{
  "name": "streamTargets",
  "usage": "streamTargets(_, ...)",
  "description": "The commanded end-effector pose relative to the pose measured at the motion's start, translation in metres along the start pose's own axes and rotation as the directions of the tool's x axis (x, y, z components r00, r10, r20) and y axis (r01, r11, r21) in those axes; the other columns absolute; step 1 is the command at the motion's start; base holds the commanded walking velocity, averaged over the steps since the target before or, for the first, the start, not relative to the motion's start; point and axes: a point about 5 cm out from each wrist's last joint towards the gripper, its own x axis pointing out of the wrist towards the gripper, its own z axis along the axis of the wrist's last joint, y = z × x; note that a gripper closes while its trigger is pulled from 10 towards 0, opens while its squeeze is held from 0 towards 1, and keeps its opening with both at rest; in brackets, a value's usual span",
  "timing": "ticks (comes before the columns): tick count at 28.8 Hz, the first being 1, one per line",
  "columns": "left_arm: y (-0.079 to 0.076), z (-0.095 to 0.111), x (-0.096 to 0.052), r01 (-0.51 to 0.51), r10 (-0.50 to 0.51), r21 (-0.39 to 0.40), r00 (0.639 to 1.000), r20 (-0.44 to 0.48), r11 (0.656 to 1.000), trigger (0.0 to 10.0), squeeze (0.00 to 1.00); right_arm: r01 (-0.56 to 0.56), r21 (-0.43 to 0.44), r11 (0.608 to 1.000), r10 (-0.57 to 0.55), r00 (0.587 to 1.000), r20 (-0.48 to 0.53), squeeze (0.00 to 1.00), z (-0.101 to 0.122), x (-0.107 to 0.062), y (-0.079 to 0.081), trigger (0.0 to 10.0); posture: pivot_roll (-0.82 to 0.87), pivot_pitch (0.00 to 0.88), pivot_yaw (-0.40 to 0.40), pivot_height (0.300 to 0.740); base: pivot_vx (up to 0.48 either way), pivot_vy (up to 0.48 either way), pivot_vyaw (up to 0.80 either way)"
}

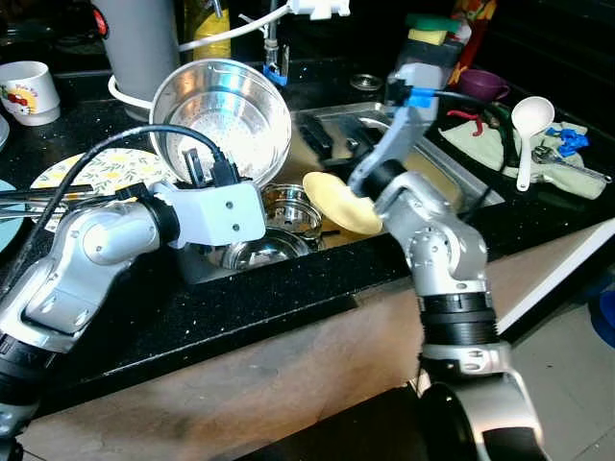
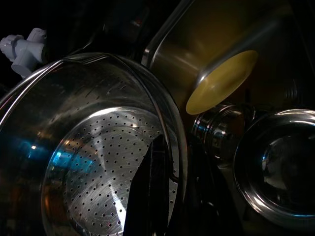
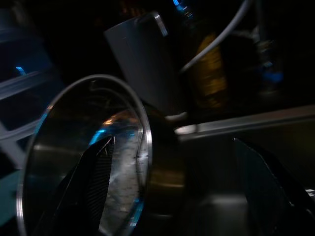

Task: Kitchen organization

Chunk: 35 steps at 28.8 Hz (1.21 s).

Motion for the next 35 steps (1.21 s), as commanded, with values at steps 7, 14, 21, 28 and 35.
streamTargets(7, -0.010, 0.002, 0.001, 0.051, -0.052, 0.039, 0.998, 0.021, 0.998, 0.0, 0.00, -0.067, 0.101, 0.993, 0.070, 0.997, -0.024, 0.00, -0.001, -0.002, 0.014, 10.0, 0.01, 0.151, -0.048, 0.740, 0.000, 0.000, 0.00)
streamTargets(14, -0.009, 0.004, 0.002, 0.039, -0.041, 0.048, 0.998, 0.041, 0.998, 0.0, 0.00, 0.008, -0.103, 0.995, -0.021, 0.991, -0.132, 0.00, -0.014, -0.004, 0.008, 10.0, 0.01, 0.148, -0.049, 0.740, 0.000, 0.000, 0.00)
streamTargets(21, -0.009, 0.007, 0.003, 0.024, -0.028, 0.054, 0.998, 0.061, 0.998, 0.0, 0.00, 0.102, -0.132, 0.986, -0.122, 0.981, -0.151, 0.00, -0.019, -0.006, -0.005, 10.0, 0.01, 0.150, -0.051, 0.740, 0.000, 0.000, 0.00)
streamTargets(28, -0.010, 0.008, 0.003, 0.039, -0.045, 0.077, 0.995, 0.084, 0.996, 0.0, 0.00, 0.161, -0.091, 0.983, -0.171, 0.978, -0.122, 0.00, -0.015, -0.008, -0.014, 0.0, 0.01, 0.156, -0.050, 0.740, 0.000, 0.000, 0.00)
streamTargets(35, -0.013, 0.007, 0.003, 0.057, -0.065, 0.080, 0.994, 0.093, 0.995, 0.0, 0.00, 0.165, -0.080, 0.983, -0.174, 0.978, -0.115, 0.00, -0.014, -0.009, -0.016, 0.0, 0.01, 0.162, -0.047, 0.740, 0.000, 0.000, 0.00)
